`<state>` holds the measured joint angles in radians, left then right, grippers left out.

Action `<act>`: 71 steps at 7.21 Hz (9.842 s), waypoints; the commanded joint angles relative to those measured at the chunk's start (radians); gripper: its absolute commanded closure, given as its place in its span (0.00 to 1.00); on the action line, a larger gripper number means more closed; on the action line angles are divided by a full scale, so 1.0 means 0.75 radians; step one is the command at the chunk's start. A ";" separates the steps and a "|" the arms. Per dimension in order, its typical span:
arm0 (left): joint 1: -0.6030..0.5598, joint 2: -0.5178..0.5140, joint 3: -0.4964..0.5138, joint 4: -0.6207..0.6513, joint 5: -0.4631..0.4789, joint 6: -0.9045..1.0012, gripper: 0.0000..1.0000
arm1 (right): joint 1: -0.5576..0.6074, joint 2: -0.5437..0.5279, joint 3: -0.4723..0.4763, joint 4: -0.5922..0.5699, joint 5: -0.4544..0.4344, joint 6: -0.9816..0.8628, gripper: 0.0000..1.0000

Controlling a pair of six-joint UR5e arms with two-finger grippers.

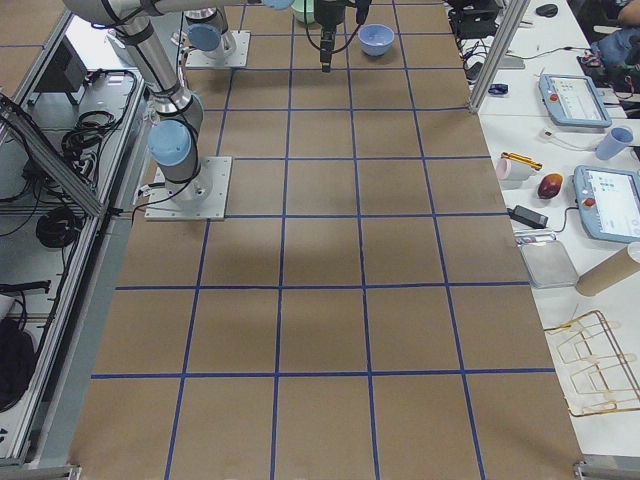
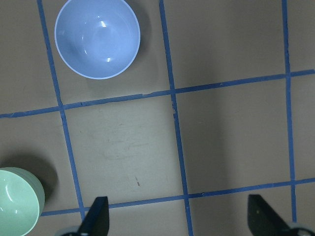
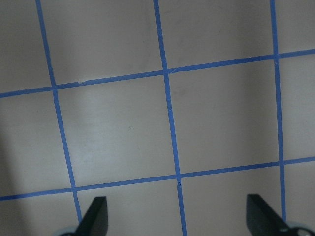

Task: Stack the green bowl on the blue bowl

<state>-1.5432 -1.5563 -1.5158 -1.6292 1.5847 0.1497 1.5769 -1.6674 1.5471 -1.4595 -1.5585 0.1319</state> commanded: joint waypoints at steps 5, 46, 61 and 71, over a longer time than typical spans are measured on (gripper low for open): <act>0.000 0.003 -0.012 -0.002 0.004 0.003 0.00 | 0.000 0.000 -0.001 0.001 0.000 0.000 0.00; 1.258 -0.400 -0.736 0.902 -0.119 1.293 0.66 | 0.000 0.000 -0.001 -0.001 0.000 0.000 0.00; 1.042 -0.318 -0.434 0.624 -0.380 1.076 1.00 | 0.000 0.000 0.001 -0.001 0.000 0.000 0.00; 0.546 -0.567 -0.127 0.587 -0.389 0.218 1.00 | 0.000 0.000 0.001 -0.001 0.000 0.000 0.00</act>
<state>-1.1245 -1.9476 -1.6267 -1.2005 1.2966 0.3707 1.5767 -1.6674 1.5472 -1.4603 -1.5585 0.1319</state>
